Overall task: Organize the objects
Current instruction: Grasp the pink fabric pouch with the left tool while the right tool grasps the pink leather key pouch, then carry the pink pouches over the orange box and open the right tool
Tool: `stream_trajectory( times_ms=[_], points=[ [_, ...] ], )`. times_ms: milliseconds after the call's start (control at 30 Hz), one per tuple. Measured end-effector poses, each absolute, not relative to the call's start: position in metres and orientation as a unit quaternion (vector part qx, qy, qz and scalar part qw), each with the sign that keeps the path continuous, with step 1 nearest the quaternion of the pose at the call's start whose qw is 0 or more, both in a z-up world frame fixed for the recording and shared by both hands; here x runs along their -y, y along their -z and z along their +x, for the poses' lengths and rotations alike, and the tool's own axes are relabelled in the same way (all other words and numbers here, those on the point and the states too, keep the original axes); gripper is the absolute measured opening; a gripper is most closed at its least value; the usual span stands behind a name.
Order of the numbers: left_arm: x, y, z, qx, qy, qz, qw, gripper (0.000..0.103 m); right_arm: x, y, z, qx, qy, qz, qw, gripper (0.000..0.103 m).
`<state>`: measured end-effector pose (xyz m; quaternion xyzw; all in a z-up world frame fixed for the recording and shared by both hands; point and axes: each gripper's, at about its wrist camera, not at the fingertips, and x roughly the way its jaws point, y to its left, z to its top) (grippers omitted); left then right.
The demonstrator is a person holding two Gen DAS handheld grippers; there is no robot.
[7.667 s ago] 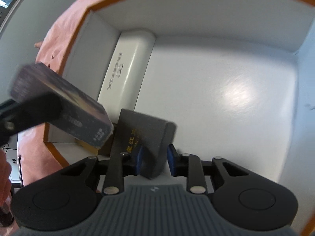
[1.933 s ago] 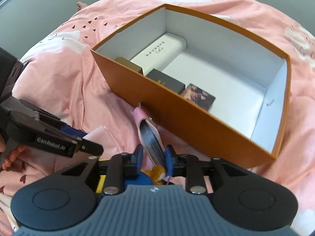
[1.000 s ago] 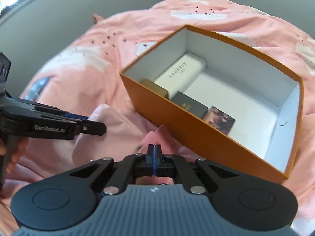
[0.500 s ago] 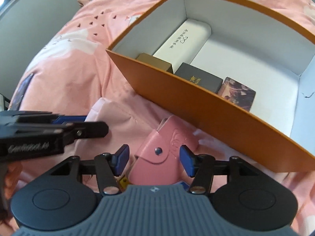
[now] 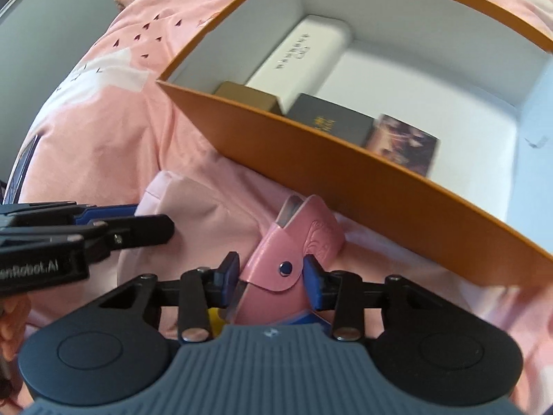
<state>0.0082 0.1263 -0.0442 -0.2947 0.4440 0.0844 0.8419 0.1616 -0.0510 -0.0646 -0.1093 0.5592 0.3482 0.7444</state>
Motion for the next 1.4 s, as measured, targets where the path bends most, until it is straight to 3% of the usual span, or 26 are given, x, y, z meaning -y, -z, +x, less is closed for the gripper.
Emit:
stream_trajectory(
  times_ms=[333,533,833,1400],
  points=[
    [-0.123,0.048,0.011,-0.454,-0.087,-0.291,0.838,0.037,0.066,0.073,0.177,-0.575,-0.314,-0.090,0.750,0.038],
    [-0.121,0.047,0.007,-0.448,-0.090,-0.286,0.842,0.035,0.072,0.065,0.171,-0.561,-0.322,-0.089,0.757,0.035],
    [-0.095,0.011,0.002,-0.415,-0.079,-0.207,0.882,0.033,0.100,0.020,0.158,-0.517,-0.352,-0.041,0.779,0.029],
    [-0.092,-0.070,0.012,-0.295,-0.018,-0.230,0.927,0.032,0.140,-0.071,0.164,-0.431,-0.385,0.032,0.815,0.026]
  ],
)
